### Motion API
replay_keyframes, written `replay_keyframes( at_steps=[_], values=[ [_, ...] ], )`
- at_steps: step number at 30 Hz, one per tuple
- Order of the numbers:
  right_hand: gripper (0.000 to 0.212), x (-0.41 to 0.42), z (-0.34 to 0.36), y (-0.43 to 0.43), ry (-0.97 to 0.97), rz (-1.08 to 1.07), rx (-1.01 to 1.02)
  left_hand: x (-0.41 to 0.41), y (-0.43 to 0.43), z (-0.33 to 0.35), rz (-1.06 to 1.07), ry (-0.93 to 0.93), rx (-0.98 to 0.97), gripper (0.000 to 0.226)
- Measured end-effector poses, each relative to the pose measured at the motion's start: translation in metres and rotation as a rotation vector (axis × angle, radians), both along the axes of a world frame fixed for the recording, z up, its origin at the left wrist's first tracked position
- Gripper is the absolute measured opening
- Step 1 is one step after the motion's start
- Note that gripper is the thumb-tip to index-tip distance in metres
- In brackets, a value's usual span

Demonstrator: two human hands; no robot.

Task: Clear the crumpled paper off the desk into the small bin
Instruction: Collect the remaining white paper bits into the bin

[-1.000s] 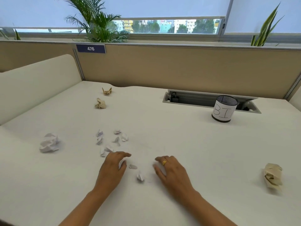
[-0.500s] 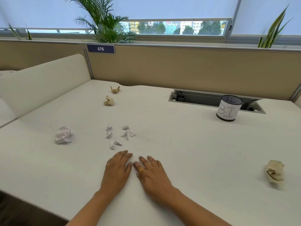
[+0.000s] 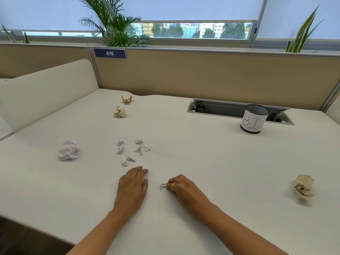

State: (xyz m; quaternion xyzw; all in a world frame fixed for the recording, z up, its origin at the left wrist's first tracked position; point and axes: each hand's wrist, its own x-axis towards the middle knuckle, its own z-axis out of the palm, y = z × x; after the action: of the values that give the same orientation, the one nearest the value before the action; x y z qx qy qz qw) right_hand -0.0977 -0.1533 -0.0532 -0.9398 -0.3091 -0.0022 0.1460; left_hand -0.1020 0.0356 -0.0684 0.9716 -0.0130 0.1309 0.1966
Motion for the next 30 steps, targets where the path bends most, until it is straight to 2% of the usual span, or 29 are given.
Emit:
replay_keyframes(
  at_steps=[5, 8, 13, 22, 26, 30],
  values=[
    [0.031, 0.018, 0.007, -0.021, 0.018, -0.121, 0.059, 0.004, -0.003, 0.000, -0.010, -0.006, 0.010, 0.034],
    [0.026, 0.033, 0.015, -0.043, 0.031, -0.236, 0.098, 0.012, -0.018, 0.004, -0.096, -0.012, -0.015, 0.033],
    [0.020, 0.057, 0.030, -0.086, 0.006, -0.450, 0.180, 0.043, -0.052, 0.007, -0.188, 0.044, 0.051, 0.040],
    [0.021, 0.109, 0.078, -0.168, -0.148, -0.680, 0.147, 0.108, -0.101, 0.012, -0.233, 0.155, 0.119, 0.045],
    [0.022, 0.141, 0.103, -0.199, -0.257, -0.762, 0.144, 0.120, -0.106, 0.007, -0.218, 0.153, 0.116, 0.046],
    [0.025, 0.179, 0.122, -0.225, -0.274, -0.910, 0.146, 0.122, -0.106, 0.001, -0.203, 0.120, 0.098, 0.046]
  ],
)
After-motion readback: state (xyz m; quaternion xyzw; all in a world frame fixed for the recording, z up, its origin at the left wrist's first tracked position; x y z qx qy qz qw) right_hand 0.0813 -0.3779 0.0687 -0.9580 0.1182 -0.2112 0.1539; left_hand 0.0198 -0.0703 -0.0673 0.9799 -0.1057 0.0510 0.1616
